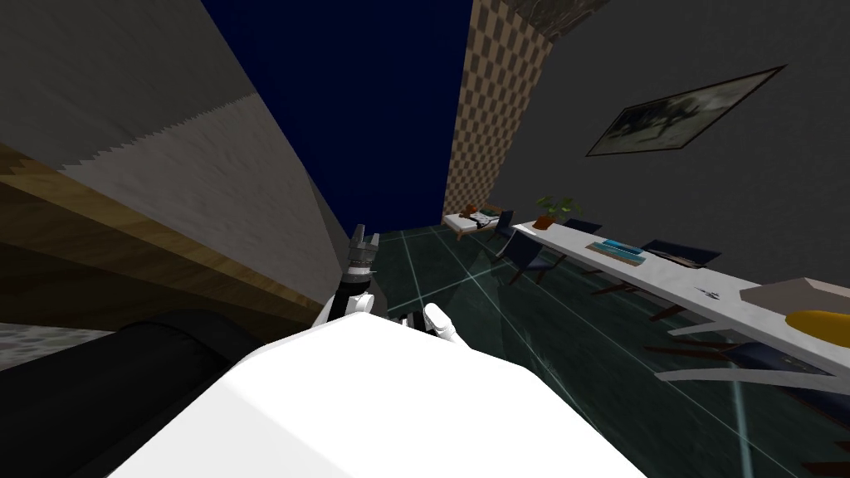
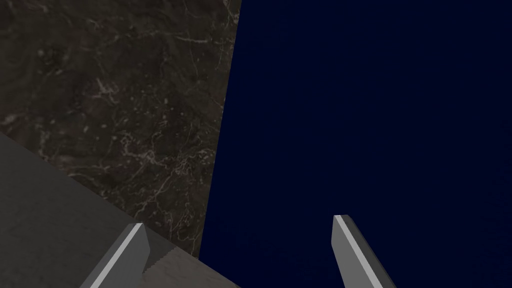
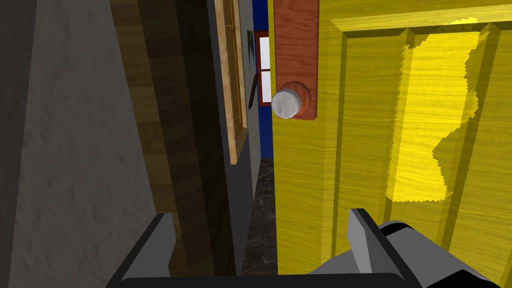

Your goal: Push the door open

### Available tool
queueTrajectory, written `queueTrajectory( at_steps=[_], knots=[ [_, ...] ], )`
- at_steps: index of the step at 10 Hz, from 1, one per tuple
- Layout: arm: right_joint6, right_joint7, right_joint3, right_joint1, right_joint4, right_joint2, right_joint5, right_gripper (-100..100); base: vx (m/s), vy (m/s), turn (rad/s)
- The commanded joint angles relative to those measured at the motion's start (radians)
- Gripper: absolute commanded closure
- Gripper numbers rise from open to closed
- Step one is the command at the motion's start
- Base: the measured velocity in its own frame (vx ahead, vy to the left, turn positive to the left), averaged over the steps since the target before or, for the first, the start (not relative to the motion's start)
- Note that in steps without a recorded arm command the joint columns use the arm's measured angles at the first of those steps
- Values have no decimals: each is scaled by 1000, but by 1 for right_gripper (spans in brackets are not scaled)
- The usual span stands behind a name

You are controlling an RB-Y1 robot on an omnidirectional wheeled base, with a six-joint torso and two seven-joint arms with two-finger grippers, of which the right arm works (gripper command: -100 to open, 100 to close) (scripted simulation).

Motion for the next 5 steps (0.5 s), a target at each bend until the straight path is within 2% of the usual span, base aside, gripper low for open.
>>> queueTrajectory(
  at_steps=[1, 5],
  knots=[
    [1, 0, 0, 0, 1, -1, 0, -100, 0, 0, 0],
    [1, 0, 0, 0, 1, -1, 0, -100, 2, -1, 8]
  ],
)
